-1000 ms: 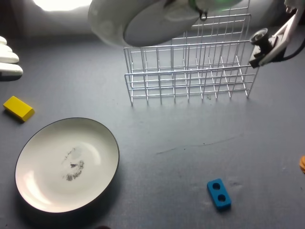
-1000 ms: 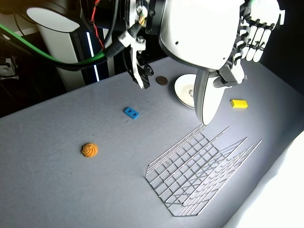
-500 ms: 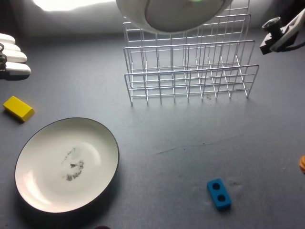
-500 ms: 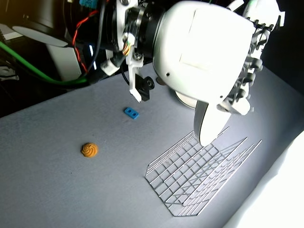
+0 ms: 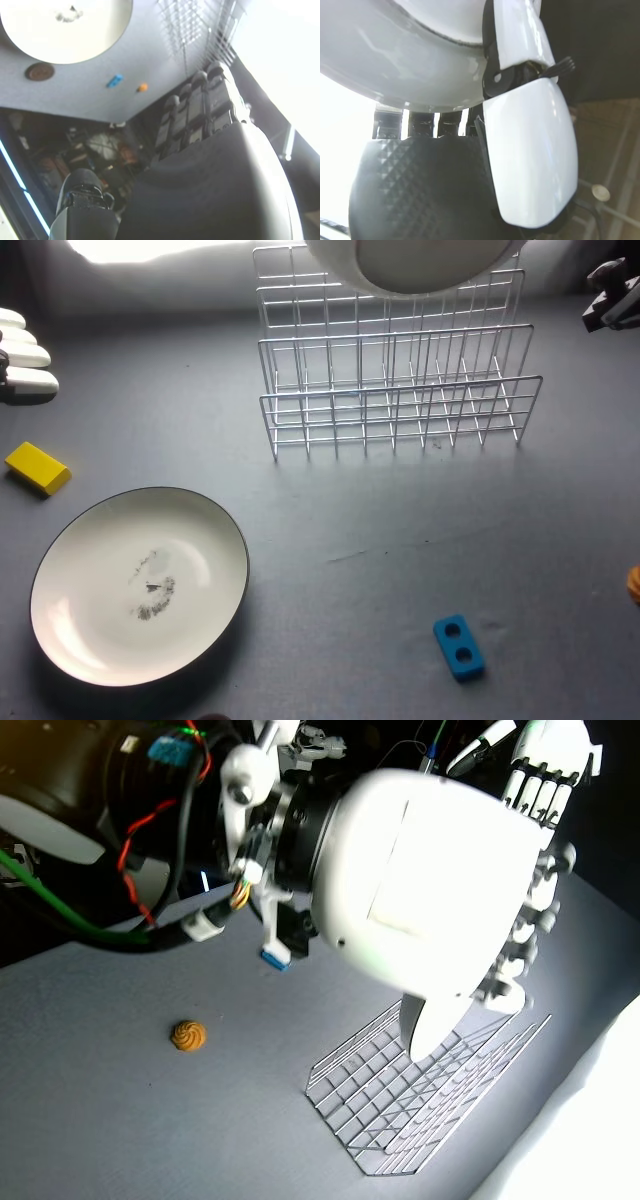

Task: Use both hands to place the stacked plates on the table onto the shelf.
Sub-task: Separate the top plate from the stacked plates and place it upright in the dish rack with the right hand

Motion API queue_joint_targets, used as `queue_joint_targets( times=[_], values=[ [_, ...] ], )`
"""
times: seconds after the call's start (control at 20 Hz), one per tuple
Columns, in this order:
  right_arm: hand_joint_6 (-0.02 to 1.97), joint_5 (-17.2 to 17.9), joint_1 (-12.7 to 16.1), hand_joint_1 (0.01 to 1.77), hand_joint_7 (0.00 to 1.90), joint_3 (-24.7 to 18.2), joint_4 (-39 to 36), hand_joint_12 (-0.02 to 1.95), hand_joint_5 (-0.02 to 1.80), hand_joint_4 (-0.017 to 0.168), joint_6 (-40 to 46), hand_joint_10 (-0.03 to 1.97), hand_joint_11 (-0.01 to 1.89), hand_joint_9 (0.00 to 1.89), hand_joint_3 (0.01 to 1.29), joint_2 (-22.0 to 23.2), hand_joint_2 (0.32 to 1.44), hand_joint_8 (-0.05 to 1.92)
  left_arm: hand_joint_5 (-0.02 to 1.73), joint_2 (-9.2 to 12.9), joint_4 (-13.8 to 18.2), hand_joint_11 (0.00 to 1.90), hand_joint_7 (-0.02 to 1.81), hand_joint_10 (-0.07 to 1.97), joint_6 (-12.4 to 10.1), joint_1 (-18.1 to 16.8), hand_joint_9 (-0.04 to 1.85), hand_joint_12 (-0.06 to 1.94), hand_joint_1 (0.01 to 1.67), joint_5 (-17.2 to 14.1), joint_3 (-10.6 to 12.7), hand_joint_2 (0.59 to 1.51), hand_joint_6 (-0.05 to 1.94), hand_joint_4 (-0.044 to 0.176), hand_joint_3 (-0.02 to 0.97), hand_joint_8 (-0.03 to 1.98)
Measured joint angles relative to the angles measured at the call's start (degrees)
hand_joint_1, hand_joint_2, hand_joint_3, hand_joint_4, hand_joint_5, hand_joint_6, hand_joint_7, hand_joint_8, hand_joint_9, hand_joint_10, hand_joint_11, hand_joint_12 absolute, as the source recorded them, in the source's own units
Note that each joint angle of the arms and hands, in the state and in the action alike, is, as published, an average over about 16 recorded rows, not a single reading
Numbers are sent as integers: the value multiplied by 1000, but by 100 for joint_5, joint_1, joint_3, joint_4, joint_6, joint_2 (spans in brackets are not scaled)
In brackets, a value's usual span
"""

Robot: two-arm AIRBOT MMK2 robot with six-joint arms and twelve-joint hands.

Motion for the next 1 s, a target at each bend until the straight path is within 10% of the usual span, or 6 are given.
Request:
queue_joint_targets(
  times=[1.0],
  values=[
    [872, -434, -275, 1408, 1133, 1125, -2046, 1172, 1013, -1, 2629, 1066, 737, 993, 14, -529, 958, 601, 21, -48, 79, 16, 10, 8, -19, -7, 19, -18, 23, -15, 37, 1020, 15, 1, 9, -14]
  ],
)
